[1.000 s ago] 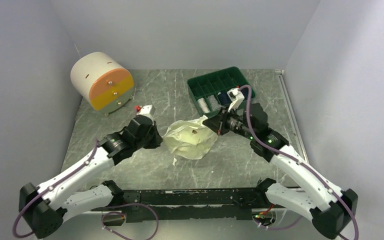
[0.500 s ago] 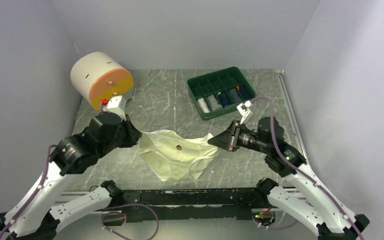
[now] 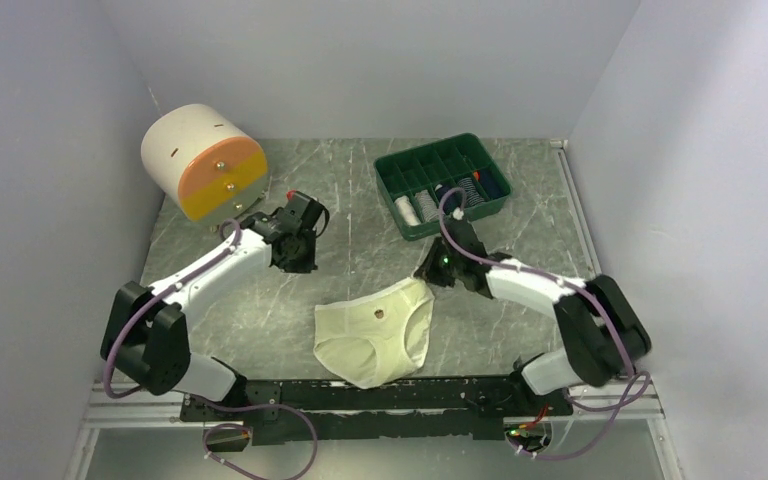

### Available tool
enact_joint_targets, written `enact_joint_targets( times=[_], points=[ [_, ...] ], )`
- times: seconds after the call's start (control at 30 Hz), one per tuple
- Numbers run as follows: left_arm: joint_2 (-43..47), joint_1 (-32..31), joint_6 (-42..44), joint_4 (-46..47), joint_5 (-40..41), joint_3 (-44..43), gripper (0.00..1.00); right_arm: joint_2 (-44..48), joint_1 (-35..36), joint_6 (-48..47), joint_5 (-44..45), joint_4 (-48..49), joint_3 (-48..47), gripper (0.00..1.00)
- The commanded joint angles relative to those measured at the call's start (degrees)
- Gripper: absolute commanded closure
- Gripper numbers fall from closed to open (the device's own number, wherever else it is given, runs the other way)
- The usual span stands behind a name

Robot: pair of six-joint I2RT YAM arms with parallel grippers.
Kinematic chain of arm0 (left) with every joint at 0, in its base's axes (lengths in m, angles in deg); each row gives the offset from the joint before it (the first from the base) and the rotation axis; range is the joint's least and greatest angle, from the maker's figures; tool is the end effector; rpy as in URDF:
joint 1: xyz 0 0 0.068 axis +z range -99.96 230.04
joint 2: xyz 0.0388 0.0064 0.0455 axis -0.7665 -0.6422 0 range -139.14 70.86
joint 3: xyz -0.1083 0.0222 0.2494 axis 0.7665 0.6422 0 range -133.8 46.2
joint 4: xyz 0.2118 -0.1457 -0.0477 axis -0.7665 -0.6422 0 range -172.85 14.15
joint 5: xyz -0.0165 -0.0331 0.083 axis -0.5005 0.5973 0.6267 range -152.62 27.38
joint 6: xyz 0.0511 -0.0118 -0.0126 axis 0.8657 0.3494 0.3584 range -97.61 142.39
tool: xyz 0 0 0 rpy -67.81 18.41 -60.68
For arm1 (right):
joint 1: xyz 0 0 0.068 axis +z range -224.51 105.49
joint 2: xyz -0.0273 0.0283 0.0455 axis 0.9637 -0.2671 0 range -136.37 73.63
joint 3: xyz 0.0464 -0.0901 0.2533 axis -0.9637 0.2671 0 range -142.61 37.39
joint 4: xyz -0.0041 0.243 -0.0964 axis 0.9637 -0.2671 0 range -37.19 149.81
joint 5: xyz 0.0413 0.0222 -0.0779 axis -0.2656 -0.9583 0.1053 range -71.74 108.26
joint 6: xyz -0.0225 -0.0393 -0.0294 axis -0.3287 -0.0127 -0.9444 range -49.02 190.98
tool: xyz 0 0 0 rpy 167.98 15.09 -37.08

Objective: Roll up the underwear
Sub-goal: Flatten out the underwear at the center of the board.

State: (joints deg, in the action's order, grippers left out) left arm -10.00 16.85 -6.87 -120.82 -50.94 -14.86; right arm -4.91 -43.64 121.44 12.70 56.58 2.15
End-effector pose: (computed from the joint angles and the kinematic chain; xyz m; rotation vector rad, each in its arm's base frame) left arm 0.2343 -0.1447 0.2492 0.0304 2.6612 -0.0760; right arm 0.2233 0.1376 0.1684 0.3813 2.4960 0.7488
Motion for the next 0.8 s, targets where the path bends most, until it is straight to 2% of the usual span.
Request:
enact_joint_targets(
  times=[0.0, 0.07, 0.1, 0.13, 0.2, 0.27, 0.37, 0.47, 0.6, 0.7, 0.77],
  points=[
    [-0.51, 2.97, 4.95, 5.19, -4.24, -2.35, 0.8, -7.32, -1.84, -9.44, 3.94, 3.64, -11.23, 0.82],
    [0.06, 3.12, 5.26, 4.55, -6.79, -0.09, 0.64, -7.76, -2.17, -11.09, 3.54, 3.4, -11.84, 0.8],
    [0.94, 3.2, 5.48, 5.49, -8.42, 1.92, 0.54, -7.24, -2.37, -11.24, 3.09, 3.4, -11.41, 0.78],
    [1.83, 3.26, 5.45, 6.53, -10.48, 4.42, 0.47, -6.67, -2.59, -11.25, 2.73, 3.4, -11.04, 0.73],
    [3.21, 3.31, 4.85, 8.28, -14.61, 8.57, 0.43, -5.55, -2.71, -11.66, 2.2, 3.4, -10.3, 0.67],
    [4.32, 3.31, 3.09, 9.41, -16.52, 12.24, 0.39, -4.69, -2.9, -12.44, 1.47, 2.04, -9.5, 0.65],
    [5.37, 3.31, 0.27, 9.9, -16.95, 15.84, 0.36, -4.1, -3.4, -14.09, 0.2, -0.4, -9.6, 0.63],
    [5.73, 3.31, -1.78, 10.98, -17.27, 18.0, 0.34, -3.35, -3.81, -17.31, 1.01, -2.13, -9.75, 0.55],
    [4.95, 3.31, -3.61, 11.23, -18.19, 19.81, 0.36, -6.35, -4.07, -22.96, -0.39, -5.15, -12.11, 0.5],
    [5.64, 3.31, -5.07, 15.53, -21.47, 23.09, 0.41, -9.72, -4.11, -26.03, -4.56, -4.73, -13.34, 0.5],
    [4.67, 3.31, -5.46, 16.59, -22.36, 23.78, 0.5, -11.64, -4.11, -26.47, -5.22, -3.92, -13.92, 0.5]
  ],
)
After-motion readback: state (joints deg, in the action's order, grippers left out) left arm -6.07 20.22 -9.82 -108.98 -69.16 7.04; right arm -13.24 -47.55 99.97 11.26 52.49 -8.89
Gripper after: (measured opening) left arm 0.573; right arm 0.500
